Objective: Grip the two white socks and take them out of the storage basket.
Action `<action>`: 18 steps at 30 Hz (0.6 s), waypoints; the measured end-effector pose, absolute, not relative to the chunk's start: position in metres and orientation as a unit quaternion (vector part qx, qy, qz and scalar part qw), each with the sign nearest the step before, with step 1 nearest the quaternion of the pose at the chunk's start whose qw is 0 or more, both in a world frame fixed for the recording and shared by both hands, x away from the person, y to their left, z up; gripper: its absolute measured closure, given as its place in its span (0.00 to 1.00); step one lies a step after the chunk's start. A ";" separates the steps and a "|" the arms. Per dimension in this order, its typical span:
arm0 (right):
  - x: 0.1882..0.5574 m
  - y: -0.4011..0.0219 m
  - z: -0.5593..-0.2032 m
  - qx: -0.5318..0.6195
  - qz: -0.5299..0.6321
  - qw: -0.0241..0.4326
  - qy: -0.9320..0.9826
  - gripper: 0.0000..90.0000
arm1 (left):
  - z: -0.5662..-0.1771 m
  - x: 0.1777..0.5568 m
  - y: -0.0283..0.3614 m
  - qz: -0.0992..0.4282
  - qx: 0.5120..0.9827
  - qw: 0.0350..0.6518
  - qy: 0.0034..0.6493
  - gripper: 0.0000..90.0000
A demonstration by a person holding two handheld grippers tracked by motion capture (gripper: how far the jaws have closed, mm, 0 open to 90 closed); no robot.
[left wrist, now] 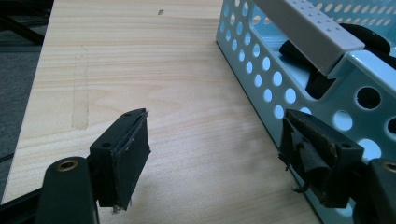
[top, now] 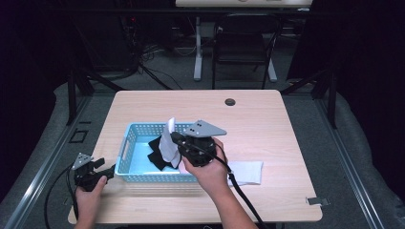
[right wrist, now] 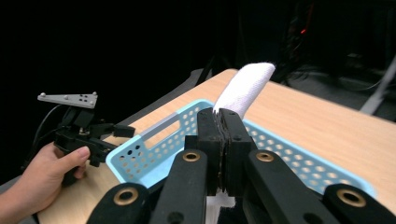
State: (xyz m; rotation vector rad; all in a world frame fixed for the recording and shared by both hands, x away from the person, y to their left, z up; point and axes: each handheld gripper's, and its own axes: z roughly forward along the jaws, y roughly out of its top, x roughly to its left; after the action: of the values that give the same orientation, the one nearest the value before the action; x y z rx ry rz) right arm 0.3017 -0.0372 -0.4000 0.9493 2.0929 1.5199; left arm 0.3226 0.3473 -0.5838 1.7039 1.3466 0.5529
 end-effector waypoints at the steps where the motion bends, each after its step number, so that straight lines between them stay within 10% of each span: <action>1: 0.299 -0.041 -0.398 0.338 0.542 0.198 0.743 0.99 | -0.583 0.322 0.347 0.220 0.687 0.433 0.541 0.27; 18: 0.258 -0.125 -0.397 0.388 0.509 0.274 0.718 0.99 | -0.583 0.321 0.346 0.221 0.689 0.432 0.539 0.27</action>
State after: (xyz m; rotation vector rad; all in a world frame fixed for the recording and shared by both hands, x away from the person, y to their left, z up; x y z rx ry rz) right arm 0.2584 -0.1249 -0.3968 1.0424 1.9311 1.3703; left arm 0.3215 0.3465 -0.5830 1.7182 1.3433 0.5500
